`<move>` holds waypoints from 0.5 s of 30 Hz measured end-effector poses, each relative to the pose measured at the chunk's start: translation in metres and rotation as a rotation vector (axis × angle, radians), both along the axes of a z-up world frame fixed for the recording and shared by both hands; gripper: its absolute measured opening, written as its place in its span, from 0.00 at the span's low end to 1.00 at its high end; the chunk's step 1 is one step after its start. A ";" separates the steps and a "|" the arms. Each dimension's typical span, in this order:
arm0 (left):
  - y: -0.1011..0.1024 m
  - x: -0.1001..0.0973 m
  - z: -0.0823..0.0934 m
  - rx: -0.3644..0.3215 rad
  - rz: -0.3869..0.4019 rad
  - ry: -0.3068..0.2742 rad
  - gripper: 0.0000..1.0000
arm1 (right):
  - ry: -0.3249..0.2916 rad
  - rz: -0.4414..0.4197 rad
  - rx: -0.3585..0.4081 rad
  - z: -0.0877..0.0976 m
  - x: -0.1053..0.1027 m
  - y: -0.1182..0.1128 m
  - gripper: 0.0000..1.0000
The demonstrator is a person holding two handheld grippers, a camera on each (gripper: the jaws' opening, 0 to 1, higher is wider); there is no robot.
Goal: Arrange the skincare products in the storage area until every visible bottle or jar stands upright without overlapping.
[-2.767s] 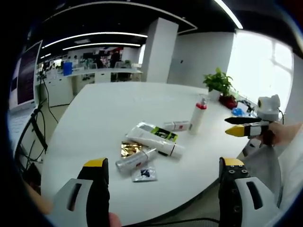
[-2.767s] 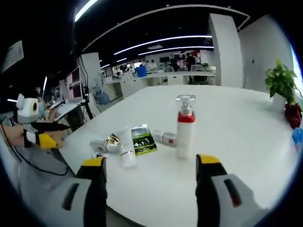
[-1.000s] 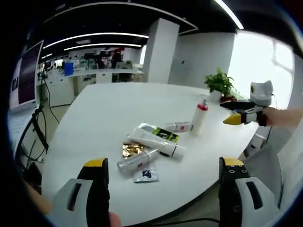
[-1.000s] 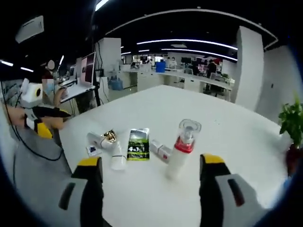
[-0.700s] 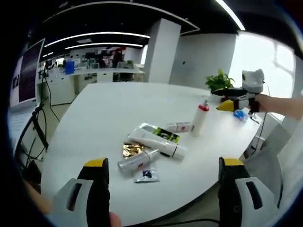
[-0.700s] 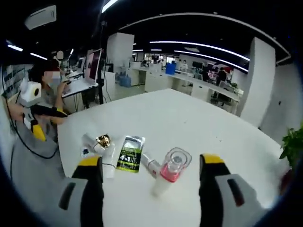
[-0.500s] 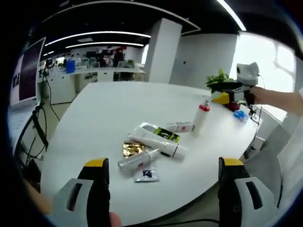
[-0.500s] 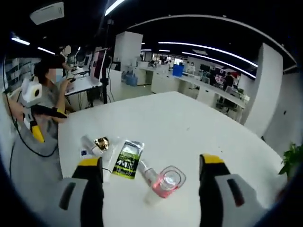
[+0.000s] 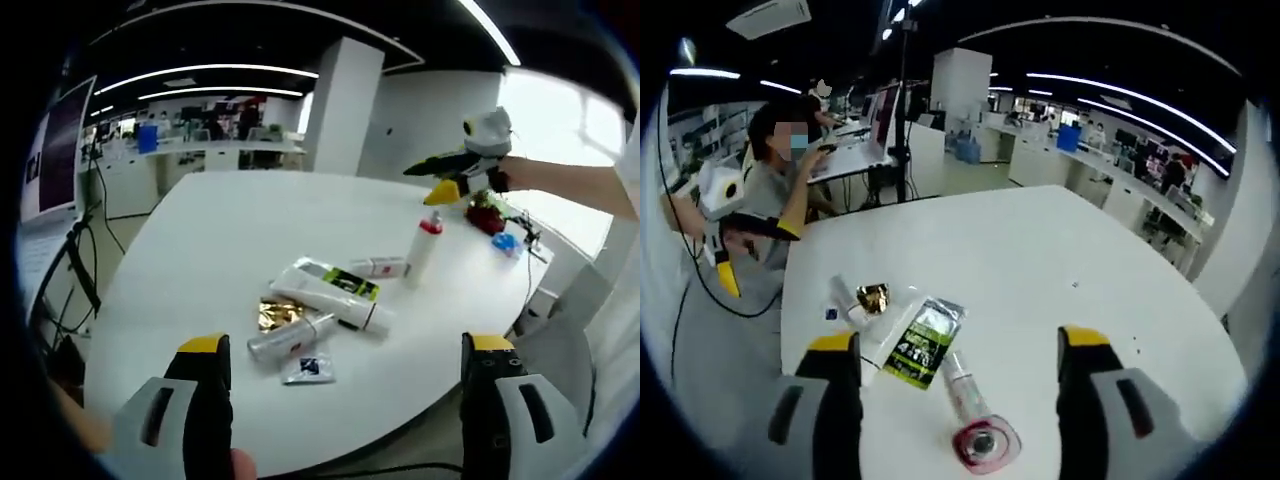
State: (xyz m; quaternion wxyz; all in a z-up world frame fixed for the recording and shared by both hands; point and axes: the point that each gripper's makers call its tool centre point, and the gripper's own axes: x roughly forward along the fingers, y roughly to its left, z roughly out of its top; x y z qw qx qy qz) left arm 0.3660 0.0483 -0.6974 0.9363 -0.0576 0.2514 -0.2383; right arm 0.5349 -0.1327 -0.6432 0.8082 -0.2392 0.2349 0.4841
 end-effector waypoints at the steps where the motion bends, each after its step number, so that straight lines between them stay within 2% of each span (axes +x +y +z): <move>1: 0.000 0.000 0.000 -0.001 0.001 0.000 0.94 | 0.004 0.012 -0.015 -0.003 0.001 0.001 0.80; 3: 0.000 0.000 0.000 -0.003 0.003 0.001 0.94 | 0.017 0.035 -0.043 -0.009 0.006 0.003 0.80; 7: 0.001 0.000 -0.001 -0.003 0.007 0.007 0.93 | 0.089 0.100 -0.126 -0.028 0.006 0.003 0.79; 15: 0.001 0.000 -0.002 -0.010 0.009 0.016 0.93 | 0.120 0.207 -0.263 -0.059 0.009 0.008 0.76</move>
